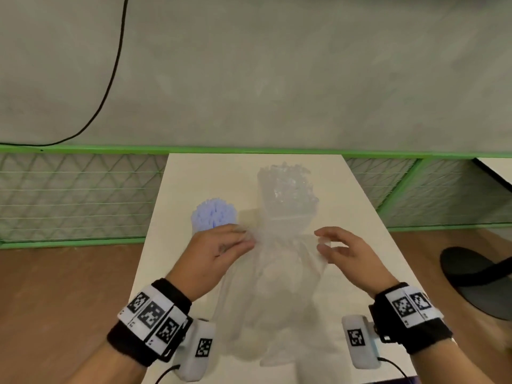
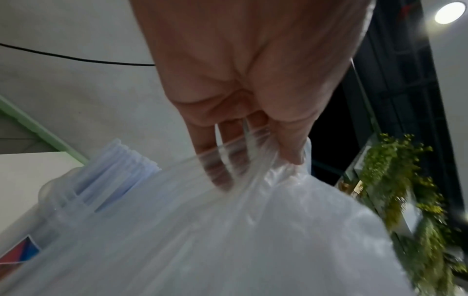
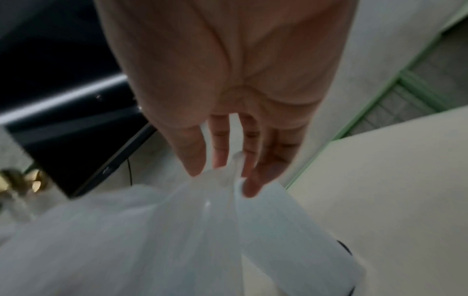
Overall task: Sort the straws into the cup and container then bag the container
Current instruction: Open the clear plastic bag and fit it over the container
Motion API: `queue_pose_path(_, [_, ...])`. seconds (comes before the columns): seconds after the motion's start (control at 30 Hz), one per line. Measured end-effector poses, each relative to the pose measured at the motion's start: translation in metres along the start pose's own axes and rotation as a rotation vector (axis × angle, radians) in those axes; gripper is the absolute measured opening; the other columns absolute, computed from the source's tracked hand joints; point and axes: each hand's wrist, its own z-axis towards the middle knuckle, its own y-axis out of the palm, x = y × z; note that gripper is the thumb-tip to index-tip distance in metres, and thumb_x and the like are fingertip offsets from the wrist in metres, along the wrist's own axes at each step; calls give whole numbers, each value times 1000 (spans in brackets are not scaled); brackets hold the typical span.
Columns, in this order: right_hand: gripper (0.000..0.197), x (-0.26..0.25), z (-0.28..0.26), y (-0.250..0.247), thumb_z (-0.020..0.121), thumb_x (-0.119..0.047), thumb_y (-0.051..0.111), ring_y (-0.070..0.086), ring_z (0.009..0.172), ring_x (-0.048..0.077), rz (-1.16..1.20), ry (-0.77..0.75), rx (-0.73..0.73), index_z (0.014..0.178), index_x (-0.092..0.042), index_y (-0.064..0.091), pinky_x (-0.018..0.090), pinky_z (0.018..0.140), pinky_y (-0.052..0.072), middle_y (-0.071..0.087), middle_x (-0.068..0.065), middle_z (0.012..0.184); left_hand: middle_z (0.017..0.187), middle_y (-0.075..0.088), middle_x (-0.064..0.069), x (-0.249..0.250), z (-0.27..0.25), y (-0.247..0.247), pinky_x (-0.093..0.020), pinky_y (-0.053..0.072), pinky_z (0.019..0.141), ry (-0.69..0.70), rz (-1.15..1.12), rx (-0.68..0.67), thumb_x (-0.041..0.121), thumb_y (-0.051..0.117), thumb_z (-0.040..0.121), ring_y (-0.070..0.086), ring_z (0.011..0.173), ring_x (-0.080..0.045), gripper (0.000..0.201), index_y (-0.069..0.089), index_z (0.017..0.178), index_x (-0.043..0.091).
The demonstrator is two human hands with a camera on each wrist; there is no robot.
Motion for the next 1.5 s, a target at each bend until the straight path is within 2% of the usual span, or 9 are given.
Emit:
queue_pose_path(0.33, [10, -7, 11, -109, 87, -8, 72, 48, 48, 11, 37, -37, 226, 77, -7, 75, 15, 49, 43, 60, 11, 57, 83, 75, 1, -4, 10, -35, -23, 56, 60, -280, -225, 368, 13, 61, 92, 64, 72, -9, 31, 78, 83, 37])
queue_pose_path(0.47, [28, -6, 13, -112, 97, -31, 57, 55, 64, 12, 365, -13, 366, 101, -5, 68, 21, 58, 49, 63, 8, 83, 67, 71, -9, 10, 19, -13, -28, 53, 49, -322, -443, 469, 12, 57, 95, 64, 57, -17, 19, 54, 97, 30])
queue_pose_path(0.63, [51, 25, 6, -63, 87, -39, 59, 66, 103, 26, 830, 292, -46, 135, -36, 45, 40, 74, 56, 65, 8, 127, 57, 56, 0, 19, 26, 19, -16, 40, 37, -318, -543, 597, 4, 50, 98, 51, 44, -9, 28, 45, 82, 26])
queue_pose_path(0.77, [60, 30, 7, -57, 88, -4, 66, 70, 74, 22, 810, 172, 174, 123, -41, 34, 35, 60, 59, 74, 11, 99, 87, 57, -1, 26, 18, 29, -24, 53, 48, -357, -712, 425, 16, 65, 87, 59, 63, -8, 6, 63, 92, 20])
queue_pose_path(0.9, [39, 31, 18, -74, 94, 3, 59, 60, 57, 13, 715, 70, 388, 92, -28, 35, 25, 50, 49, 68, 3, 81, 111, 65, -5, 19, -2, 51, -49, 58, 73, -479, -599, 63, 9, 84, 62, 69, 88, -31, 57, 58, 111, 23])
queue_pose_path(1.1, [43, 34, 23, -102, 86, 16, 57, 67, 101, 21, 605, -35, 318, 59, -17, 64, 20, 77, 55, 72, 10, 98, 90, 69, -12, 15, 5, 72, -23, 55, 68, -510, -578, 385, -19, 47, 88, 66, 68, -17, 41, 64, 63, 9])
queue_pose_path(1.2, [42, 29, 19, -120, 93, 10, 44, 68, 106, 21, 750, -66, 192, 86, -14, 79, 34, 96, 52, 72, 6, 116, 99, 70, -6, 25, 8, 65, -31, 57, 72, -438, -640, 343, -4, 67, 83, 67, 84, -22, 29, 74, 96, 21])
queue_pose_path(1.33, [65, 18, 6, -128, 86, 11, 46, 61, 121, 29, 871, -176, -100, 143, -21, 49, 46, 93, 54, 46, -7, 150, 125, 57, 14, 35, 14, 60, -42, 56, 88, -335, -458, 191, -12, 77, 69, 67, 104, -23, 87, 49, 133, 40])
queue_pose_path(1.5, [26, 20, 13, -130, 77, -4, 76, 69, 99, 22, 575, -249, 141, 95, -23, 75, 29, 81, 57, 70, 1, 120, 116, 69, -3, 33, 19, 47, -35, 55, 89, -350, -494, 175, 3, 79, 71, 68, 92, -32, 48, 69, 111, 30])
